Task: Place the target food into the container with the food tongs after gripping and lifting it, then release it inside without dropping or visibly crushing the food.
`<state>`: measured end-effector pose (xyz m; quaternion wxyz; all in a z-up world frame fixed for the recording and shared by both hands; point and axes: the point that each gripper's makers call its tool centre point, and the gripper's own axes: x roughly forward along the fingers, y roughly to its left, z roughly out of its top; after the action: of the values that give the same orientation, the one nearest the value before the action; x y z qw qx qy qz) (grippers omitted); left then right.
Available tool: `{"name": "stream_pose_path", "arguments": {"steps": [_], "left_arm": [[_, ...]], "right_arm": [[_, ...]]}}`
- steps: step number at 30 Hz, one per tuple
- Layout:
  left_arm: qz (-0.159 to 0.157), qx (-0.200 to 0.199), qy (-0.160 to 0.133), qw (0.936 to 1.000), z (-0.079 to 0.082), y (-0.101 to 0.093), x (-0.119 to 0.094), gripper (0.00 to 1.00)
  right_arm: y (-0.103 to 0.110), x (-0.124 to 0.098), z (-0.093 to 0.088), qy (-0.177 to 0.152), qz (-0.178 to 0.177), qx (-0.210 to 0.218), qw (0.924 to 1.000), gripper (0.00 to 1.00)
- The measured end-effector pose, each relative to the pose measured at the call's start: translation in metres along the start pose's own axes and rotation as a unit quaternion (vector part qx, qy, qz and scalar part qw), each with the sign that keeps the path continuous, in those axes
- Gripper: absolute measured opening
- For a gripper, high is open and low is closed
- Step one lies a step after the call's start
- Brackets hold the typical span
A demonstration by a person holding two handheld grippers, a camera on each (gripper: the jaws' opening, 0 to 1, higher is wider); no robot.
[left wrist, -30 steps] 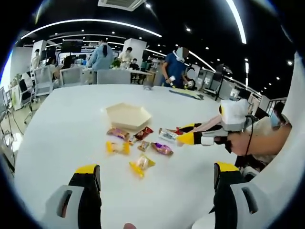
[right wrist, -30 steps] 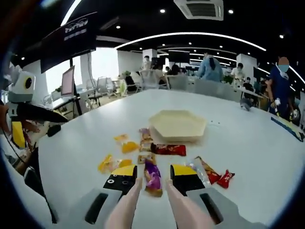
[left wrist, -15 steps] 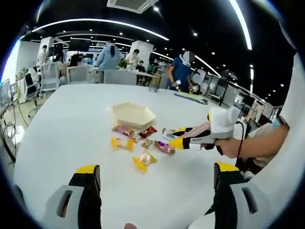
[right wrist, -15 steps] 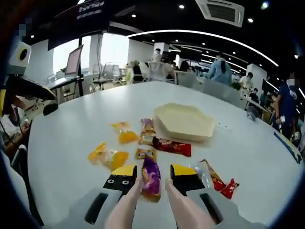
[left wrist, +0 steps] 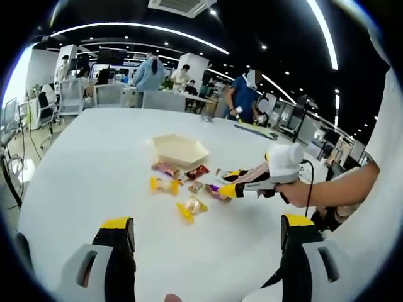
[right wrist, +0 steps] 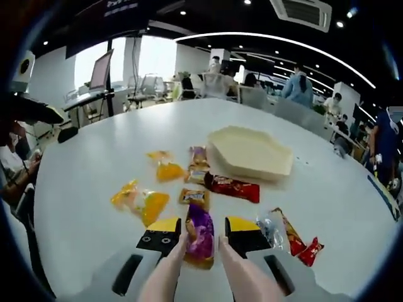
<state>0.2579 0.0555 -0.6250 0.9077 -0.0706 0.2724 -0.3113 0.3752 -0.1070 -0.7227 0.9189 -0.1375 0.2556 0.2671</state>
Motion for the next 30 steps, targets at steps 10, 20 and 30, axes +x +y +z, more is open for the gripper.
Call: {"name": "stream_pose_path", "arguments": {"steps": [10,20,30], "left_arm": [[0.003,-0.019,-0.012,0.9997,0.012,0.007,-0.002,0.94],[0.006,-0.028,-0.022,0.9993,0.015,0.007,-0.002,0.91],[0.001,-0.034,-0.019,0.9993,0.012,0.003,-0.003,0.87]], "right_arm": [[0.003,0.005,-0.011,0.007,0.01,-0.005,0.9999,0.27],[0.005,0.002,-0.011,0.01,0.017,-0.014,0.9997,0.26],[0.003,0.002,-0.012,0.034,0.019,0.038,0.9985,0.19]]}}
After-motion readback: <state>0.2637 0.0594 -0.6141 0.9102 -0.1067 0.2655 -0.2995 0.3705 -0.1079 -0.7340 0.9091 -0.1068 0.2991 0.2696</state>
